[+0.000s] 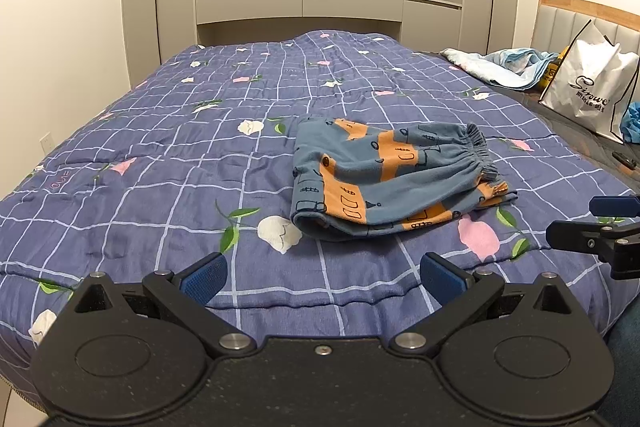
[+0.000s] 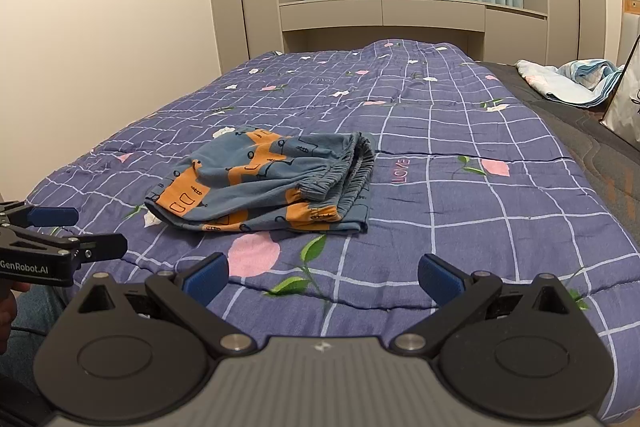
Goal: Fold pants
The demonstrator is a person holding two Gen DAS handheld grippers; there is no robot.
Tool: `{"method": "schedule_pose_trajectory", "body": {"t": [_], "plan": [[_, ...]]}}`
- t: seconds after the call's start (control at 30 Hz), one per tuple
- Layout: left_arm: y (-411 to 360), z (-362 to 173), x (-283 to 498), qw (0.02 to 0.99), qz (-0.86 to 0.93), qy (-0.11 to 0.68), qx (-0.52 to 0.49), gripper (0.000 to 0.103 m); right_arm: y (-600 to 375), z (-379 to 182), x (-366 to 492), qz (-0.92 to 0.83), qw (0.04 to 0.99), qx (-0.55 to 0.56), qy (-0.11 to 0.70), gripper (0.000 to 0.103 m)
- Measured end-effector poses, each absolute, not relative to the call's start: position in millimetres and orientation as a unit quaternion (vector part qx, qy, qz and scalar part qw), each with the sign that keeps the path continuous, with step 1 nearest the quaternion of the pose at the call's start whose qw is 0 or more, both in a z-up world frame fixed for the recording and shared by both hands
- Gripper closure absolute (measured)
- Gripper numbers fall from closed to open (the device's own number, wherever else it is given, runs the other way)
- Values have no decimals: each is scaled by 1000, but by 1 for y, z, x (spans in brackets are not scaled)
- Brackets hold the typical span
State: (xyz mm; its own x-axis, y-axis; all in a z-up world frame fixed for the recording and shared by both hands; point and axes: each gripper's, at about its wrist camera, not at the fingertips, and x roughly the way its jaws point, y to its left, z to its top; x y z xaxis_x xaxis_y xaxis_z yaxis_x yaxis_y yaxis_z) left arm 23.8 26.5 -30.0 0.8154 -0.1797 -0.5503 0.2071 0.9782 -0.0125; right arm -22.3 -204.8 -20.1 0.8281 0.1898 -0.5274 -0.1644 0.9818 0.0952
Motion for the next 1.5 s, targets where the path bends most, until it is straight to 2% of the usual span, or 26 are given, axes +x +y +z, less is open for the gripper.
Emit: {"method": "schedule_pose_trajectory", "body": {"t": [1.5], "plan": [[24, -35, 25, 947, -96, 304, 30, 1, -203, -25, -21, 95, 954, 24, 283, 0]]}}
